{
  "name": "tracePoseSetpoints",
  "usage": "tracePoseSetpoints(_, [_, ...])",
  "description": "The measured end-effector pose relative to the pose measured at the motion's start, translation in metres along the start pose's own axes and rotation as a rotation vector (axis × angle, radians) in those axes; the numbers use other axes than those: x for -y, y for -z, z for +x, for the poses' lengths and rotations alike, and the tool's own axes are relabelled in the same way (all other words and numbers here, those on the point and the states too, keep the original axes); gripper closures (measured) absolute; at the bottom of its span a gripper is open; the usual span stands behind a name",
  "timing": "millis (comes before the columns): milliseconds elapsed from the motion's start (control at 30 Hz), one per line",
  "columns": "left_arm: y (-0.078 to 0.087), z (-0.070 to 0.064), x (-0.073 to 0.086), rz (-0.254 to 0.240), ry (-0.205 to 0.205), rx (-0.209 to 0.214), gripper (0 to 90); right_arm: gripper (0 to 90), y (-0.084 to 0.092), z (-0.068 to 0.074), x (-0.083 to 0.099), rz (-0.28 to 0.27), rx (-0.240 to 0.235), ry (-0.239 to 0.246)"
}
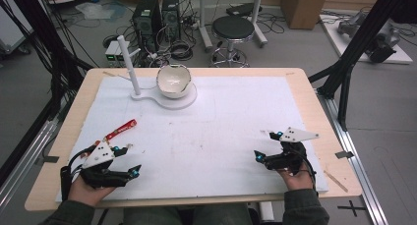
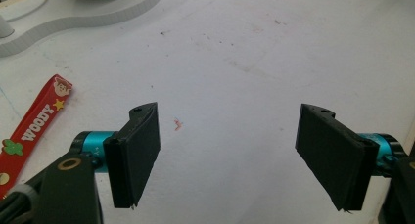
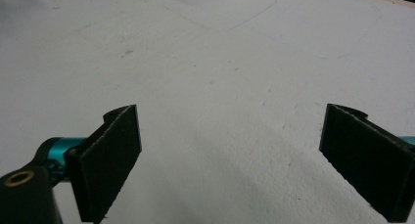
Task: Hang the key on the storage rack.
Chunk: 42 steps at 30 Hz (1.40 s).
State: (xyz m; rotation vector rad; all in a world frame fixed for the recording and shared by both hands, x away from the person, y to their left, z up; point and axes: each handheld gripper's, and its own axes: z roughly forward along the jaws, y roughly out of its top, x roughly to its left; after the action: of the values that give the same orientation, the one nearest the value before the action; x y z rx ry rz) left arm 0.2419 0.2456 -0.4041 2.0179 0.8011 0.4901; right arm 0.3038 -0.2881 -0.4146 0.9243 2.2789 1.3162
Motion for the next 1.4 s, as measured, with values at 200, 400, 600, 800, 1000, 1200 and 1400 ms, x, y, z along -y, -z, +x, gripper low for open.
tracePoseSetpoints(200, [-0.0021,-0.0003,-0.0006,0.002,-0.004,0.011,25.0,7.3,0.0006,0.0002,0.001,0.003,0.002,-0.001])
tracePoseSetpoints(400, [-0.0022,-0.0001,-0.0007,0.002,-0.012,0.016,25.1,7.3,0.0013,0.0005,0.0008,0.001,0.005,-0.005])
tracePoseSetpoints(600, [0.0001,0.0005,-0.0001,-0.005,-0.012,0.015,25.1,7.3,0.0011,0.0031,-0.001,-0.001,0.005,-0.002])
tracePoseSetpoints(800, [0.0009,0.0007,0.0001,-0.011,-0.006,0.02,25.1,7.3,0.0003,0.0043,-0.0017,-0.001,0.002,0.002])
tracePoseSetpoints(1000, [0.0007,0.0004,-0.0003,-0.007,-0.012,0.019,25.2,7.3,0.0009,0.0041,-0.0012,-0.004,0.003,-0.003])
tracePoseSetpoints(1200, [0.001,0.0006,-0.0005,-0.008,-0.01,0.02,25.3,7.3,0.0012,0.0053,-0.0013,0.001,0.003,-0.001])
tracePoseSetpoints(1400, [0.0014,0.0013,-0.0015,-0.01,-0.02,0.026,25.3,7.3,0.0015,0.005,-0.001,-0.001,0.006,-0.001])
